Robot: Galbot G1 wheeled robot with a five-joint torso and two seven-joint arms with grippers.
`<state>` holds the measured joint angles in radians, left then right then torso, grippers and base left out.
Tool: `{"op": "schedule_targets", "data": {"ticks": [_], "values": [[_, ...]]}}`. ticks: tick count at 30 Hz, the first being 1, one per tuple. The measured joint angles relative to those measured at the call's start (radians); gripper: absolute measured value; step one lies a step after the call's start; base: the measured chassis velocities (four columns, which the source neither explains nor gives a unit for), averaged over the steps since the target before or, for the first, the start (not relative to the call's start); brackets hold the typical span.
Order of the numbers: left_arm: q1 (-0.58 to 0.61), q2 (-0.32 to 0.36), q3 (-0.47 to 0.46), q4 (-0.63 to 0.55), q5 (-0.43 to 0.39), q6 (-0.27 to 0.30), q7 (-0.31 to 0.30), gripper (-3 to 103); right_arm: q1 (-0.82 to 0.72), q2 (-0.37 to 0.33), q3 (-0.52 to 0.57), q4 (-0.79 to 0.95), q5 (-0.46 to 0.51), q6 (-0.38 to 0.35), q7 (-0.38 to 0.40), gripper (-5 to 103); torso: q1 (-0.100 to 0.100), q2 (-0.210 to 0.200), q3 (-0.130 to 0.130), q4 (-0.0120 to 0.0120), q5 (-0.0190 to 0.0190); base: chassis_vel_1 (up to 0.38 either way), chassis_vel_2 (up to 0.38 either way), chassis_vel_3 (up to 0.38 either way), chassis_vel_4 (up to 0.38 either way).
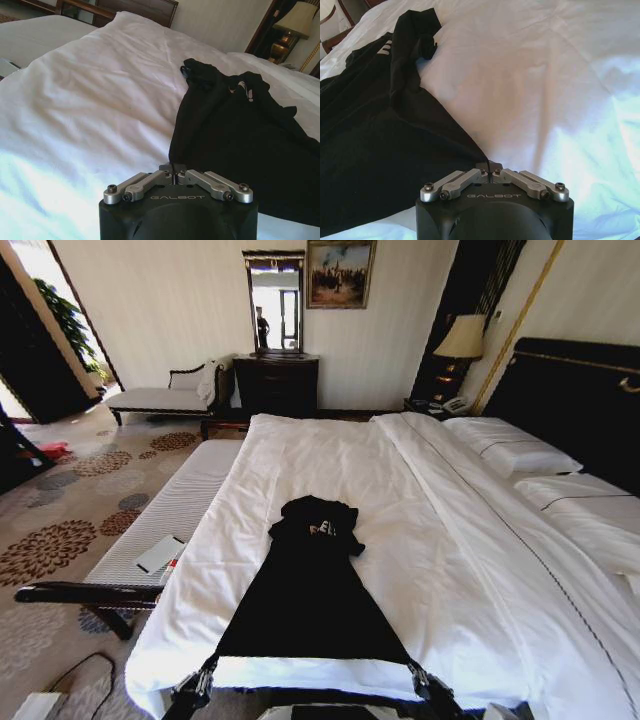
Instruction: Fold the clothes on the bed.
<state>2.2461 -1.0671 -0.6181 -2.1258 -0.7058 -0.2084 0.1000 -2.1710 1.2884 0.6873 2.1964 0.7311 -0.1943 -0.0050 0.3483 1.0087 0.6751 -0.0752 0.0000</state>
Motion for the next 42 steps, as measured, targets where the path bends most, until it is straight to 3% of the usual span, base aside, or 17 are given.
{"op": "schedule_targets", "data": {"ticks": [6, 8, 9, 12, 15, 17, 19, 20, 21, 23, 25, 28, 30, 32, 35, 39, 42], "values": [[-0.009, -0.006, 0.030, 0.011, 0.039, 0.004, -0.022, -2, 0.016, 0.001, -0.021, -0.006, -0.028, 0.006, 0.009, -1, 0.000, 0.000, 0.000, 0.0000, 0.0000, 0.000, 0.000, 0.000, 0.000], [-0.011, -0.011, 0.053, 0.007, 0.103, 0.009, -0.063, 7, 0.015, 0.003, -0.032, -0.005, -0.134, 0.047, -0.007, 3, 0.000, 0.000, 0.000, 0.0001, 0.0001, 0.000, 0.000, 0.000, 0.000], [-0.011, -0.011, 0.053, 0.007, 0.103, 0.009, -0.063, 7, 0.015, 0.003, -0.032, -0.005, -0.134, 0.047, -0.007, 3, 0.000, 0.000, 0.000, 0.0001, 0.0001, 0.000, 0.000, 0.000, 0.000], [-0.020, -0.026, 0.072, -0.005, 0.194, 0.012, -0.103, 23, 0.005, 0.008, -0.054, 0.035, -0.216, 0.076, -0.014, 19, 0.000, 0.000, 0.000, 0.0000, 0.0000, 0.000, 0.000, 0.000, 0.000], [-0.019, -0.025, 0.067, -0.008, 0.199, 0.012, -0.109, 28, 0.003, 0.007, -0.055, 0.051, -0.222, 0.077, -0.010, 30, 0.000, 0.000, 0.000, 0.0001, -0.0002, 0.000, 0.000, 0.000, 0.000], [-0.010, -0.020, 0.050, -0.017, 0.192, 0.011, -0.111, 39, -0.002, -0.003, -0.048, 0.065, -0.204, 0.067, -0.009, 41, 0.000, 0.000, 0.000, 0.0000, 0.0000, 0.000, 0.000, 0.000, 0.000], [-0.009, -0.019, 0.046, -0.020, 0.190, 0.011, -0.111, 44, -0.002, -0.005, -0.045, 0.067, -0.195, 0.063, -0.009, 41, 0.000, 0.000, 0.000, 0.0000, -0.0001, 0.000, 0.000, 0.000, 0.000], [-0.008, -0.018, 0.040, -0.024, 0.185, 0.011, -0.111, 44, -0.003, -0.009, -0.040, 0.068, -0.182, 0.057, -0.007, 46, 0.000, 0.000, 0.000, 0.0001, 0.0000, 0.000, 0.000, 0.000, 0.000], [-0.010, -0.018, 0.033, -0.030, 0.179, 0.011, -0.111, 55, -0.003, -0.014, -0.030, 0.067, -0.172, 0.055, -0.004, 51, 0.000, 0.000, 0.000, 0.0001, 0.0001, 0.000, 0.000, 0.000, 0.000], [-0.018, -0.019, 0.022, -0.035, 0.168, 0.014, -0.110, 60, -0.001, -0.019, -0.017, 0.065, -0.163, 0.055, 0.000, 62, 0.000, 0.000, 0.000, -0.0001, 0.0000, 0.000, 0.000, 0.000, 0.000], [-0.020, -0.020, 0.020, -0.037, 0.165, 0.015, -0.110, 66, 0.000, -0.021, -0.014, 0.065, -0.159, 0.055, 0.001, 62, 0.000, 0.000, 0.000, -0.0001, 0.0000, 0.000, 0.000, 0.000, 0.000], [-0.031, -0.023, -0.007, -0.058, 0.135, 0.024, -0.109, 82, 0.041, -0.041, 0.015, 0.081, -0.087, 0.041, 0.021, 79, 0.000, 0.000, 0.000, -0.0002, 0.0000, 0.000, 0.000, 0.000, 0.000], [-0.033, -0.024, -0.015, -0.065, 0.131, 0.026, -0.109, 82, 0.059, -0.050, 0.021, 0.090, -0.050, 0.028, 0.028, 84, 0.000, 0.000, 0.000, -0.0002, 0.0000, 0.000, 0.000, 0.000, 0.000], [-0.051, -0.028, -0.040, -0.076, 0.129, 0.029, -0.108, 93, 0.131, -0.090, 0.043, 0.119, 0.121, -0.019, 0.042, 94, 0.000, 0.000, 0.000, 0.0000, 0.0002, 0.000, 0.000, 0.000, 0.000], [-0.064, -0.032, -0.053, -0.082, 0.129, 0.033, -0.107, 99, 0.178, -0.123, 0.055, 0.127, 0.201, -0.037, 0.051, 98, 0.000, 0.000, 0.000, 0.0000, 0.0001, 0.000, 0.000, 0.000, 0.000], [-0.115, -0.047, -0.071, -0.102, 0.152, 0.053, -0.105, 100, 0.341, -0.241, 0.070, 0.112, 0.442, -0.129, 0.123, 100, 0.000, 0.000, 0.000, 0.0001, 0.0002, 0.000, 0.000, 0.000, 0.000], [-0.139, -0.053, -0.069, -0.112, 0.162, 0.068, -0.105, 100, 0.426, -0.288, 0.065, 0.087, 0.562, -0.191, 0.171, 100, 0.000, 0.000, 0.000, 0.0001, 0.0000, 0.000, 0.000, 0.000, 0.000]]}}
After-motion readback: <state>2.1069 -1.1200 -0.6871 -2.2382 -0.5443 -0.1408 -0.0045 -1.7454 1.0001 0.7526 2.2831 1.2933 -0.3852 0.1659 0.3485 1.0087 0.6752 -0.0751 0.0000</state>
